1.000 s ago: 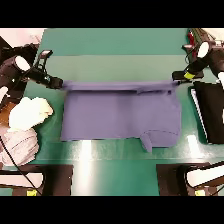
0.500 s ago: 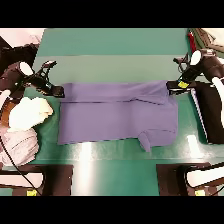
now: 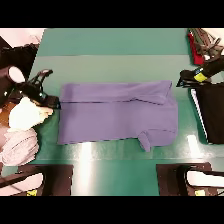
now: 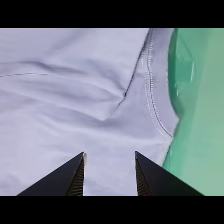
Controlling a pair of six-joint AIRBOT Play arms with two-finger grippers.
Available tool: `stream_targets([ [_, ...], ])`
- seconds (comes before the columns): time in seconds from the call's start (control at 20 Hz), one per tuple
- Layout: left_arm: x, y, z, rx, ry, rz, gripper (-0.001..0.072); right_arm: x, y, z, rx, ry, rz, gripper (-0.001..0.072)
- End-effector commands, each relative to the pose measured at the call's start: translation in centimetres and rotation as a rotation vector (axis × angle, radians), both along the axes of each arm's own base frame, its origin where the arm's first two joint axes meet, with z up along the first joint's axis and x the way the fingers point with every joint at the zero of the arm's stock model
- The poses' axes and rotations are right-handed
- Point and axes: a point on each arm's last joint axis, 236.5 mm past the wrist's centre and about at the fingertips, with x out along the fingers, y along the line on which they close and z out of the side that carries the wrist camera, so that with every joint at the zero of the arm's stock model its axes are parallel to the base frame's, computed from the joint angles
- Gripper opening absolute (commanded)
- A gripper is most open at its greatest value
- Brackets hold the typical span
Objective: Fold the shirts.
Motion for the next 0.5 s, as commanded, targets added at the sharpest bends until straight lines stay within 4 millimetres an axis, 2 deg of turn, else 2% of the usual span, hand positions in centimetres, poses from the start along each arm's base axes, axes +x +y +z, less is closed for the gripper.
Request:
stream_targets([
  [0.0, -6.2, -0.4, -1.9, -0.014, 0.068, 0.06, 0.05, -0.6, 0.4, 3.2, 0.021, -0.088, 0.023, 0.0368],
  [0.15, -10.7, -0.8, -3.8, -0.024, 0.115, 0.095, 0.05, -0.7, 1.1, 4.1, 0.016, -0.119, 0.048, 0.0367],
  [0.25, -12.9, -0.9, -5.2, -0.023, 0.164, 0.118, 0.05, -0.9, 1.5, 4.1, 0.017, -0.112, 0.061, 0.0367],
  [0.35, -14.1, -1.0, -6.3, -0.027, 0.197, 0.134, 0.05, -1.2, 2.2, 4.0, 0.017, -0.101, 0.087, 0.0367],
  [0.45, -14.3, -1.1, -6.7, -0.029, 0.202, 0.152, 0.05, -1.3, 2.4, 4.0, 0.019, -0.097, 0.095, 0.0367],
])
